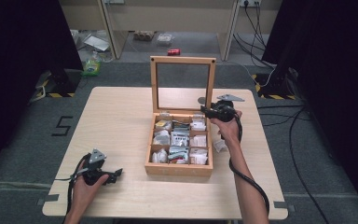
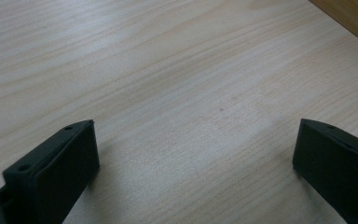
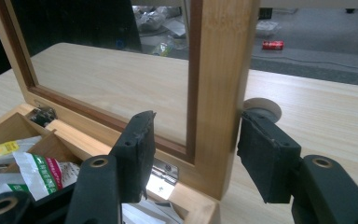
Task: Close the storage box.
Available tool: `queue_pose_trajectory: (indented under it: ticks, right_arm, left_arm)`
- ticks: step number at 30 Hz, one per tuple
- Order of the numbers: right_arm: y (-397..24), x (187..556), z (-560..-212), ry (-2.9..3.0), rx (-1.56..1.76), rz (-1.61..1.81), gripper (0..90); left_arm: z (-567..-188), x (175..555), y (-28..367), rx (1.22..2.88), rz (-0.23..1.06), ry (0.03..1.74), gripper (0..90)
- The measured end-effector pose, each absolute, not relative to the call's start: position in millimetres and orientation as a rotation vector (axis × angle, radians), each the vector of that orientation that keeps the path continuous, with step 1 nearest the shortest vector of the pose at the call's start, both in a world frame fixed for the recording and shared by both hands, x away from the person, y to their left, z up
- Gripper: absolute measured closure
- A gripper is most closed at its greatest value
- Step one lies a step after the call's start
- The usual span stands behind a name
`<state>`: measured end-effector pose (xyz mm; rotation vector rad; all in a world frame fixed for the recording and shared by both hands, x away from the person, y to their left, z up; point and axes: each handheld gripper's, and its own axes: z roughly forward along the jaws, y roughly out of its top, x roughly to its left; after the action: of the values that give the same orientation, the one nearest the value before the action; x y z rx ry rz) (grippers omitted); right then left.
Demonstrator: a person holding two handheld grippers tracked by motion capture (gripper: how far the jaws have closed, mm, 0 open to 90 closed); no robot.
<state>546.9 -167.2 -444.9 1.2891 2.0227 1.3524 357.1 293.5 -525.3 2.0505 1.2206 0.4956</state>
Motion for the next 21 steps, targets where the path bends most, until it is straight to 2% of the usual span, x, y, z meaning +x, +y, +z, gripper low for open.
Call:
queue_pose_trajectory:
  ticks: [10,15,21]
  right_arm:
    - [-165.7,550.7,-435.8,2.012,1.271,1.364,47.2]
    - [-166.5,547.3,-434.6,2.012,1.237,1.331,52.5]
    - [-170.3,543.3,-435.0,2.007,1.224,1.356,53.0]
  left_arm:
    - [-525.4,357.1,293.5,2.05,0.497,1.22,0.0]
    - [-525.3,357.1,293.6,2.051,0.496,1.22,0.0]
    - [-525.3,357.1,293.5,2.05,0.496,1.221,0.0]
